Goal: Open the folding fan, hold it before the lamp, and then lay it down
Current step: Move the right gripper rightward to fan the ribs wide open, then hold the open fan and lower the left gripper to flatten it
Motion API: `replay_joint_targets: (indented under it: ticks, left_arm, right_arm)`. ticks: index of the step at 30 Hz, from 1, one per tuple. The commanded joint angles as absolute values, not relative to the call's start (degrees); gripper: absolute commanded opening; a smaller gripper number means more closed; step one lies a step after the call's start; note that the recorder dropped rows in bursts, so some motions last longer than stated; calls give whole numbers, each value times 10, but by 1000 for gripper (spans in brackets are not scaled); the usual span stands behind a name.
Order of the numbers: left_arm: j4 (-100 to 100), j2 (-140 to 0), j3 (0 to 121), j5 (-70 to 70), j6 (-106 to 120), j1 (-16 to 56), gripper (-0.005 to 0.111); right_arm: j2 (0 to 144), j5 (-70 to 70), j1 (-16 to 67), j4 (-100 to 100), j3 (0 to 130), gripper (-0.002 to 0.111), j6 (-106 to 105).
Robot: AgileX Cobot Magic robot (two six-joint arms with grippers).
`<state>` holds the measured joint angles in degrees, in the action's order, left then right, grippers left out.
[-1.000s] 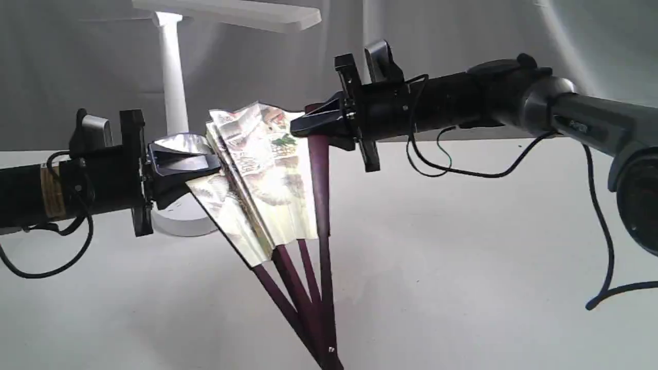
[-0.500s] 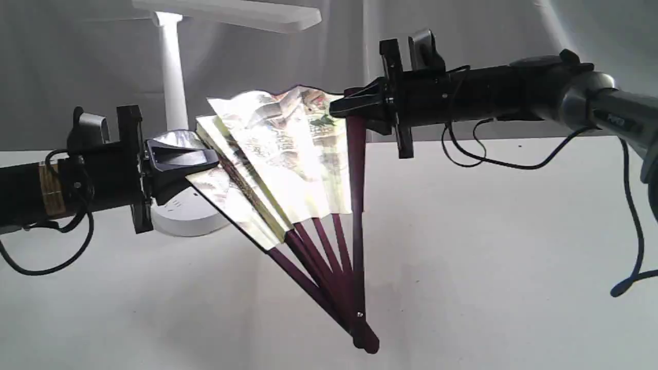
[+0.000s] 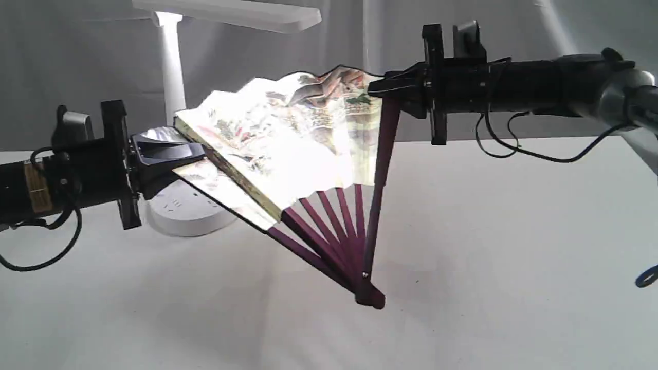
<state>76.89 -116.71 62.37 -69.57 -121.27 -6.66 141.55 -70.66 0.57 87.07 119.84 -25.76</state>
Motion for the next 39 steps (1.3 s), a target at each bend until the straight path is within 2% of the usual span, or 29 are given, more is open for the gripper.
replay_joint_targets:
  ticks: [1, 39]
  left_arm:
    - [797, -1161, 622, -696, -1225, -81, 0]
    - [810, -1161, 622, -696, -1225, -87, 0]
  right_arm:
    - [1408, -700, -13, 903, 1198, 0, -252]
    - [1408, -700, -144, 950, 1198, 0, -251]
